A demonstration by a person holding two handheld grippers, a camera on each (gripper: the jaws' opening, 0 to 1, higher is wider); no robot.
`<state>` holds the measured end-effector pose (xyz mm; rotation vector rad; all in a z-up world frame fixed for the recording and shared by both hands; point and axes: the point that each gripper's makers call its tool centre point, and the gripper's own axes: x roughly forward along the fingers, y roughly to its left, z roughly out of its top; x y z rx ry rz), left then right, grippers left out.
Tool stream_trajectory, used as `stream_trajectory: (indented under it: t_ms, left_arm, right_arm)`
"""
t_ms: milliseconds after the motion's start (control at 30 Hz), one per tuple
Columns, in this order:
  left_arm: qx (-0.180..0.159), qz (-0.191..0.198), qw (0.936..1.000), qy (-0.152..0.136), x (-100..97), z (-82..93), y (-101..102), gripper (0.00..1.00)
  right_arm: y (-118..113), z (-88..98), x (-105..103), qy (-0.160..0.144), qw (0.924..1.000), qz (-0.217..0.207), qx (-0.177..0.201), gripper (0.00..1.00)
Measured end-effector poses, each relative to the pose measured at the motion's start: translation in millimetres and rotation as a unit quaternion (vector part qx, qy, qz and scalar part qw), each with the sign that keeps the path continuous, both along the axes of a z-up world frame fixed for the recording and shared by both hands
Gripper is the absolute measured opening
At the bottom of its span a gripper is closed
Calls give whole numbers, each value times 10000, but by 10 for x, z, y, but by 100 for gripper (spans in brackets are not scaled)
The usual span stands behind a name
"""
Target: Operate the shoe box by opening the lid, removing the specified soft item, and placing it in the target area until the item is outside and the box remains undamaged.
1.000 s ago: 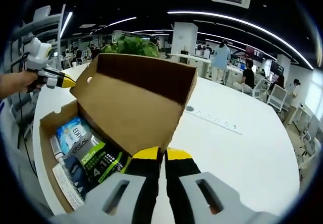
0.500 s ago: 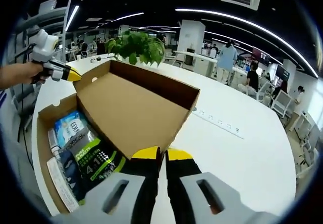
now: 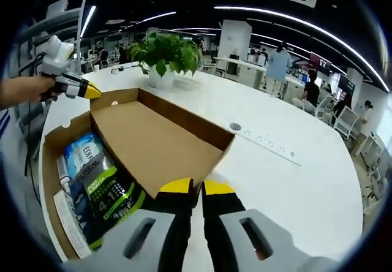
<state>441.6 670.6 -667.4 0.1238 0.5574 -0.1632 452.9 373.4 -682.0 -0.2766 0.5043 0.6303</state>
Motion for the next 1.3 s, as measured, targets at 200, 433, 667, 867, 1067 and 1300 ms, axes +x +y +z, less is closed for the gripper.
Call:
stream_trajectory:
  t_ms: [200,433,667,867,1067,1300]
  left_arm:
    - [-72,103,9999,38,34,-32,20,2]
    - [-188,171,9996,104,69,-75,28,1]
    - [-218,171,9995,139,106,-96,25,1]
    - [-241,153,9995,147,113,-104,31,1]
    - [-209,113,9995,186,104,-94,19,1]
    - [-150,83,9997,171,78,-73,26,3]
  right_arm:
    - [-6,-35,12,286,9984,-302,377,4]
    - [-24,-72,29,373,9979,-327,420,7]
    - [-35,-69,-68,540,9937,-515,833,8]
    - [-30,-89,-219,606,9929,-470,908,11]
    - [-13,-49,-386,574,9931,-382,952,16]
    - [86,11,-592,585,9940,-57,918,17]
